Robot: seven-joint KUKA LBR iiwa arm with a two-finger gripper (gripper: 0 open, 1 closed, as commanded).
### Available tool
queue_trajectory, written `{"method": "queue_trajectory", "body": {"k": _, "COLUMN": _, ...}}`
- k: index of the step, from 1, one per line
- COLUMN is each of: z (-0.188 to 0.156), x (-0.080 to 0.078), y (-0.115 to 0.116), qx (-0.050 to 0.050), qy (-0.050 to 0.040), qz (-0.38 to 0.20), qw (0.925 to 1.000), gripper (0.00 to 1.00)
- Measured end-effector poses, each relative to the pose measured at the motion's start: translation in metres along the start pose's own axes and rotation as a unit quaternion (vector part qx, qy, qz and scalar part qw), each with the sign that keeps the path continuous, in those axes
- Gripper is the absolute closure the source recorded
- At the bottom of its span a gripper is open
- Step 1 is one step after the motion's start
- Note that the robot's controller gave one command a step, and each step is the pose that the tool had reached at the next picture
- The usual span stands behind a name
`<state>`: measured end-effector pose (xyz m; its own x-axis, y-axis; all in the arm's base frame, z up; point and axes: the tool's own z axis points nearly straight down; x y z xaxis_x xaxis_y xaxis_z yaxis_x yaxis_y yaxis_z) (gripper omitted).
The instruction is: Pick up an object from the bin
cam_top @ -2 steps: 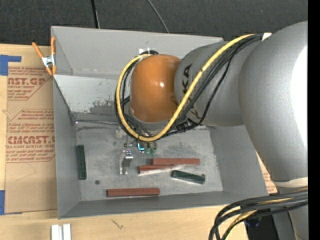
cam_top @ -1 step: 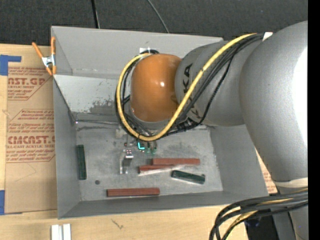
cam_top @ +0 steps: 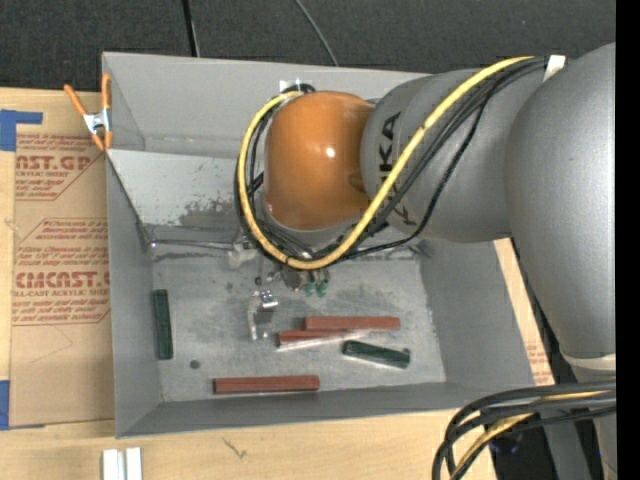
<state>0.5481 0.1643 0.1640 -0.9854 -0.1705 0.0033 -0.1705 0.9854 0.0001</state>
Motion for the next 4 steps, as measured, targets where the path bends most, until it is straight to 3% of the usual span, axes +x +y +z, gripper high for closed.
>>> {"method": "queue_trajectory", "body": {"k": 1, "z": 0.038, "x": 0.034, "y": -0.04, "qx": 0.0, "qy": -0.0061, "qz": -0.101, "qw": 0.9949, "gripper": 0.0}}
{"method": "queue_trajectory", "body": {"k": 2, "z": 0.069, "x": 0.033, "y": -0.064, "qx": 0.0, "qy": -0.0002, "qz": -0.004, "qw": 1.0, "gripper": 0.0}}
{"method": "queue_trajectory", "body": {"k": 3, "z": 0.072, "x": 0.04, "y": -0.112, "qx": 0.0, "qy": -0.0024, "qz": -0.113, "qw": 0.9936, "gripper": 1.0}}
{"method": "queue_trajectory", "body": {"k": 4, "z": 0.072, "x": 0.04, "y": -0.112, "qx": 0.0, "qy": -0.0023, "qz": -0.113, "qw": 0.9936, "gripper": 1.0}}
